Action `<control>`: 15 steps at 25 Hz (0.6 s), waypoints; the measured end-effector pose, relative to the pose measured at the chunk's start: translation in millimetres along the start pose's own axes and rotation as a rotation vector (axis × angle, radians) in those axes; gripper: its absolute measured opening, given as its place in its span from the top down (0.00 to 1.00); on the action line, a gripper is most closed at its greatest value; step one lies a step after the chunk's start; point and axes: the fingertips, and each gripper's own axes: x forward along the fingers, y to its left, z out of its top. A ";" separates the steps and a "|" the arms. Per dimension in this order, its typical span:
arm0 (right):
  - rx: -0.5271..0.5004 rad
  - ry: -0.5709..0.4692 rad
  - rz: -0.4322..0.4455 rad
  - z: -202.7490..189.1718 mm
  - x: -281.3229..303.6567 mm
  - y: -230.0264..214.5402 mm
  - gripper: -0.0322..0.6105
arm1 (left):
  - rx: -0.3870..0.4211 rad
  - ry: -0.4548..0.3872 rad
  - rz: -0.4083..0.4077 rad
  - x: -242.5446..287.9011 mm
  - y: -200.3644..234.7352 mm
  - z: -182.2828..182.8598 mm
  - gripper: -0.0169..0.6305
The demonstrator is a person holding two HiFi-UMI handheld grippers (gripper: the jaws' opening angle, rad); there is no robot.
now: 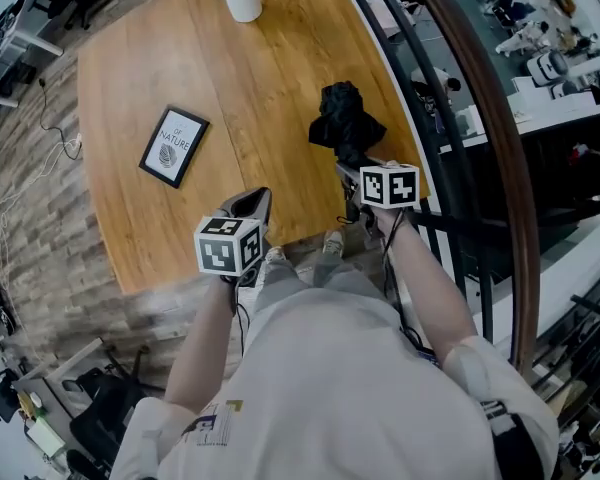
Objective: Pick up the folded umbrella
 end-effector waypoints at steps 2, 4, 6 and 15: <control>-0.042 -0.079 0.055 28.7 -18.8 24.9 0.57 | 0.010 -0.038 0.003 -9.8 4.1 18.1 0.95; -0.086 -0.169 0.111 60.2 -42.5 53.7 0.57 | 0.024 -0.093 0.006 -23.7 6.9 41.8 0.95; -0.135 -0.262 0.146 91.3 -69.9 80.9 0.57 | 0.048 -0.160 0.011 -41.6 8.9 70.6 0.95; -0.341 -0.688 0.195 193.4 -223.1 177.0 0.57 | 0.247 -0.504 0.085 -154.0 -6.0 194.3 0.95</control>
